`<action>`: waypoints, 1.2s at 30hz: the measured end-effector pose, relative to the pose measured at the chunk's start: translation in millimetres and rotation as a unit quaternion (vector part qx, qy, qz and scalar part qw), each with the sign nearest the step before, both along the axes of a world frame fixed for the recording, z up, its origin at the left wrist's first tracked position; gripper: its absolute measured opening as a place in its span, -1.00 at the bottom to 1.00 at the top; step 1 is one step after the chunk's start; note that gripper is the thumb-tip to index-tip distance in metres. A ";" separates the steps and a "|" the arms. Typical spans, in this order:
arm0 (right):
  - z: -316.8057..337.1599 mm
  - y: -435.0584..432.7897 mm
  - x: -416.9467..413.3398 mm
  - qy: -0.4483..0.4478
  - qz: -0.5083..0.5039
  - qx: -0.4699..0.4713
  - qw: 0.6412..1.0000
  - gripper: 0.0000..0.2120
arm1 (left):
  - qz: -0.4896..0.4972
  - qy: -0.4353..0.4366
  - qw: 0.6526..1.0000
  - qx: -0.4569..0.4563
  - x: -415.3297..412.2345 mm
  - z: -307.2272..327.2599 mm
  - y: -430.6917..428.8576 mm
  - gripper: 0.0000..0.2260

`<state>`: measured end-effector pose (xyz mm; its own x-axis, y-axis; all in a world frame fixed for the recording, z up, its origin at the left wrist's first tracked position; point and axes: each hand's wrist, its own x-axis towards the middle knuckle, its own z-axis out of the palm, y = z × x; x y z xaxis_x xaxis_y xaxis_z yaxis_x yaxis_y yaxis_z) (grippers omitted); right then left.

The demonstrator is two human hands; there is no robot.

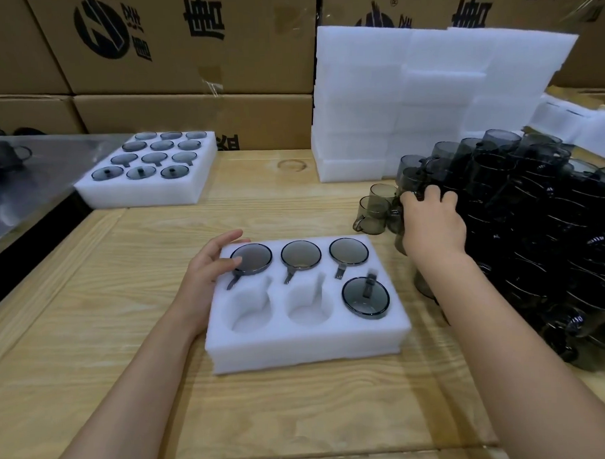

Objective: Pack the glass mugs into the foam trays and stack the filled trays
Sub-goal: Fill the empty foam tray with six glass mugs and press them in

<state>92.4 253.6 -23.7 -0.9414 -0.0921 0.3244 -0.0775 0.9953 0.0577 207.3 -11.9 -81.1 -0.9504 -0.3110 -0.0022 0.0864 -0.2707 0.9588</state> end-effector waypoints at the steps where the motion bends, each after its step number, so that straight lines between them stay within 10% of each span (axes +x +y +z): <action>1: 1.7 0.7 0.6 0.001 0.000 -0.014 1.000 -0.60 | 0.001 -0.001 1.000 -0.001 -0.1 0.2 0.3 -0.63; 10: 51.2 -18.3 77.1 -0.032 0.186 -0.333 0.924 -0.65 | 0.002 0.004 1.000 -0.005 0.6 0.3 0.5 -0.64; 19: 34.9 -66.8 120.2 -0.067 0.179 -0.108 0.976 -0.63 | 0.003 0.005 1.000 -0.009 2.3 1.6 2.2 -0.63; 36: 1.5 -98.3 113.4 -0.031 0.148 -0.044 0.987 -0.52 | 0.012 -0.002 0.999 -0.046 2.2 2.3 3.1 -0.62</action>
